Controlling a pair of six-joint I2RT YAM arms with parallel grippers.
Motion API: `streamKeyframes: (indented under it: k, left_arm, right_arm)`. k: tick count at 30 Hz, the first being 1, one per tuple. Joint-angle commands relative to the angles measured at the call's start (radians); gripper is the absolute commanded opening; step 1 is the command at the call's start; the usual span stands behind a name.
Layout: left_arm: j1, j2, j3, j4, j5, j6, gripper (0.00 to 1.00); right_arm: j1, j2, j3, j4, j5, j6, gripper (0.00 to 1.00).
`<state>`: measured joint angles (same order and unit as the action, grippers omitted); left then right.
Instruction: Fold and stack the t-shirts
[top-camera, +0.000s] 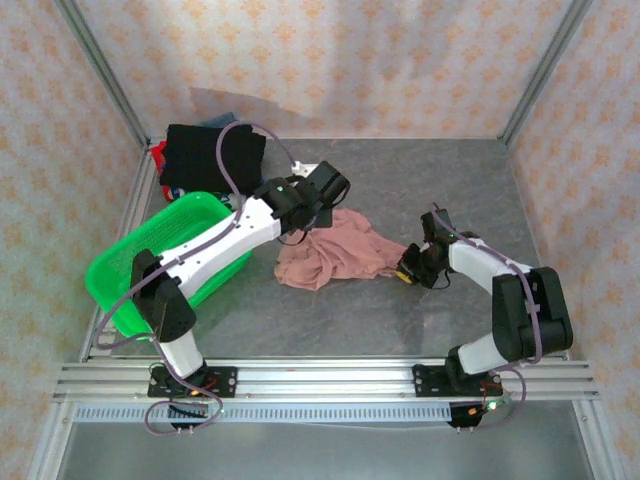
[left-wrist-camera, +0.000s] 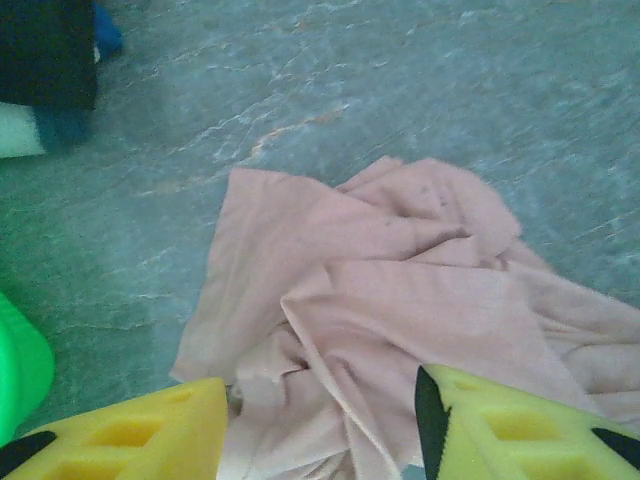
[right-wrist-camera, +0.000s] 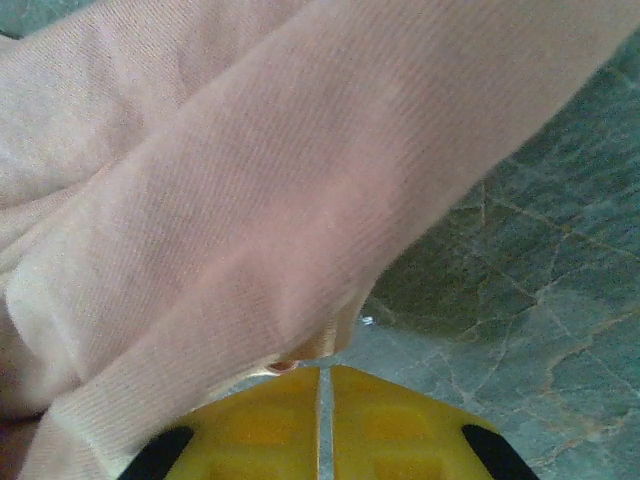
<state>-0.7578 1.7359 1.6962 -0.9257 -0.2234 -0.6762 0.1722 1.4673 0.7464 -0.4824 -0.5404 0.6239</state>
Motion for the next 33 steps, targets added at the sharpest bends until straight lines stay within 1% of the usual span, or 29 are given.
streamKeyframes:
  k: [1,4,6,11,13,14,19,24,29,33]
  left_arm:
    - [-0.003,-0.006,-0.050,0.055,0.053,-0.027,0.56]
    - [0.001,-0.020,-0.090,0.069,0.077,-0.010,0.60]
    - [0.011,-0.013,-0.106,0.067,0.087,-0.002,0.60]
    - [0.083,0.014,-0.157,0.115,0.130,-0.013,0.59]
    - [0.109,0.030,-0.165,0.132,0.145,-0.010,0.58]
    - [0.123,0.040,-0.167,0.145,0.170,-0.007,0.57]
    - [0.175,0.120,-0.131,0.168,0.250,0.007,0.53]
    - [0.186,0.218,-0.057,0.170,0.307,0.030,0.52]
    - [0.191,0.285,-0.011,0.166,0.308,0.020,0.48]
    - [0.196,0.318,0.009,0.144,0.277,0.018,0.45]
  right_arm:
    - [0.006,-0.004,0.013,-0.033,0.036,-0.028,0.12]
    - [0.005,-0.035,0.009,-0.052,0.058,-0.041,0.14]
    - [0.005,-0.052,0.007,-0.071,0.070,-0.056,0.15]
    - [0.006,-0.073,-0.012,-0.087,0.073,-0.066,0.15]
    - [0.006,-0.084,-0.020,-0.087,0.072,-0.066,0.16]
    - [0.006,-0.089,-0.024,-0.088,0.072,-0.065,0.16]
    - [0.004,-0.123,-0.025,-0.097,0.069,-0.066,0.16]
    - [0.006,-0.161,-0.028,-0.103,0.062,-0.071,0.19]
    - [0.004,-0.197,-0.030,-0.119,0.062,-0.075,0.21]
    - [0.006,-0.224,-0.028,-0.137,0.065,-0.081,0.22]
